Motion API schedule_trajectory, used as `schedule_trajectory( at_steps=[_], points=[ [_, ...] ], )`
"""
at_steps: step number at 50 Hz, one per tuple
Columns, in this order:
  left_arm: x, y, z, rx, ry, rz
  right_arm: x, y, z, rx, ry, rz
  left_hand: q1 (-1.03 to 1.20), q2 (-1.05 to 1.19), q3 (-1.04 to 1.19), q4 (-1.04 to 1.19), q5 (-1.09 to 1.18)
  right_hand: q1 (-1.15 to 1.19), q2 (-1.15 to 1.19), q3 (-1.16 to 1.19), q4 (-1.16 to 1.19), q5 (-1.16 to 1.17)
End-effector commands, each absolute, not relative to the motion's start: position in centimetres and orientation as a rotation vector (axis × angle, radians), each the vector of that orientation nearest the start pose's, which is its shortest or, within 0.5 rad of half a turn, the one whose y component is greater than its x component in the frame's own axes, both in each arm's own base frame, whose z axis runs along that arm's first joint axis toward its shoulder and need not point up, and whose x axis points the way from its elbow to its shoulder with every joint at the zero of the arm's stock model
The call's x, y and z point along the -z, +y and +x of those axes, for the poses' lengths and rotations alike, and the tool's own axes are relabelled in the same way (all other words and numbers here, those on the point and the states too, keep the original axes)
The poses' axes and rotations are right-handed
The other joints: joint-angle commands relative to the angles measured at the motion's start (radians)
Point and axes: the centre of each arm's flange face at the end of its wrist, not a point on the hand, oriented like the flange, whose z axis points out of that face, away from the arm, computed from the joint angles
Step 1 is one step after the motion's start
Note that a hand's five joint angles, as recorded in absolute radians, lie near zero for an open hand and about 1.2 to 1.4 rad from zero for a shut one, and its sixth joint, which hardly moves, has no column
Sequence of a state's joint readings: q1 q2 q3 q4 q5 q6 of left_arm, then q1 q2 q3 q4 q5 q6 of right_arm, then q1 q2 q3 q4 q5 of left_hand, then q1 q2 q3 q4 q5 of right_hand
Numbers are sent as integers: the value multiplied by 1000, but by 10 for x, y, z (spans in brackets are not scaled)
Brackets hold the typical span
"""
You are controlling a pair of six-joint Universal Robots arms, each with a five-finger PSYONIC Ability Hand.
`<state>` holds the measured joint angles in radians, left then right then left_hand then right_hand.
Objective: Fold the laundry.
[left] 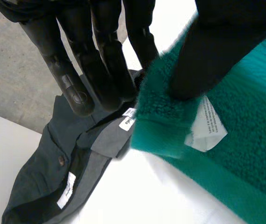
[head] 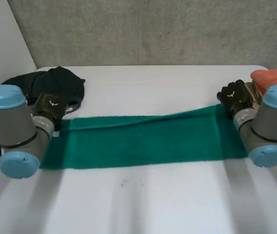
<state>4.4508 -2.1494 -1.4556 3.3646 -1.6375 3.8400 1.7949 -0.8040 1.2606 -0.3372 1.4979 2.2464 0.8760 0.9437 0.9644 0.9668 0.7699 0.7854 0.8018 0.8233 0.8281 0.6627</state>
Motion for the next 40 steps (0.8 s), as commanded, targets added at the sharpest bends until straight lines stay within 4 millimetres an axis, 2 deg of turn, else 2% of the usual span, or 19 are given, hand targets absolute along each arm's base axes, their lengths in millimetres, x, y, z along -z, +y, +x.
schedule_trajectory(
  at_steps=[1,4,6,11,14,17,21,24,30,33,35,36,39,40],
  points=[
    [-152,-351,-239,1738,2011,1008,-118,-414,250,2305,2180,-1476,-701,-769,-790,-792,-770,-611,-627,-649,-654,-663],
    [-159,-349,-241,1772,2015,990,-132,-411,247,2312,2196,-1356,-701,-769,-790,-792,-770,-611,-627,-649,-654,-663],
    [-181,-346,-239,1841,2010,926,-141,-408,242,2300,2220,-1279,-701,-769,-790,-792,-770,-611,-627,-649,-654,-663],
    [-202,-332,-233,1929,2064,833,-167,-376,222,2110,2347,-1154,-701,-769,-790,-792,-770,-611,-627,-649,-654,-663],
    [-207,-319,-230,1946,2091,813,-171,-357,206,1953,2423,-1148,-701,-769,-790,-792,-770,-611,-627,-649,-654,-663],
    [-207,-307,-226,1939,2103,815,-163,-343,189,1777,2487,-1146,-701,-769,-790,-792,-770,-611,-627,-649,-654,-663],
    [-200,-298,-224,1915,2124,826,-148,-331,178,1638,2515,-1150,-701,-769,-790,-792,-770,-478,-494,-516,-520,-529],
    [-195,-297,-224,1908,2130,829,-142,-330,174,1622,2513,-1140,-701,-769,-790,-792,-770,-378,-394,-416,-421,-430],
    [-191,-298,-222,1904,2131,824,-139,-338,168,1695,2503,-1122,-701,-769,-790,-792,-770,-336,-353,-374,-379,-388],
    [-190,-296,-224,1905,2132,832,-131,-341,169,1696,2503,-1124,-701,-769,-790,-792,-770,-316,-332,-354,-359,-368],
    [-189,-295,-223,1898,2138,833,-124,-344,168,1693,2511,-1125,-701,-769,-790,-792,-770,-123,-140,-161,-166,-175],
    [-188,-295,-223,1897,2138,833,-121,-348,165,1711,2523,-1115,-701,-769,-790,-792,-770,604,587,566,561,552],
    [-188,-294,-225,1903,2135,837,-122,-355,155,1769,2559,-1085,-701,-769,-790,-792,-770,611,594,573,568,559],
    [-188,-294,-225,1901,2137,838,-124,-360,144,1815,2604,-1055,-701,-769,-790,-792,-770,611,594,573,568,559]
  ],
)
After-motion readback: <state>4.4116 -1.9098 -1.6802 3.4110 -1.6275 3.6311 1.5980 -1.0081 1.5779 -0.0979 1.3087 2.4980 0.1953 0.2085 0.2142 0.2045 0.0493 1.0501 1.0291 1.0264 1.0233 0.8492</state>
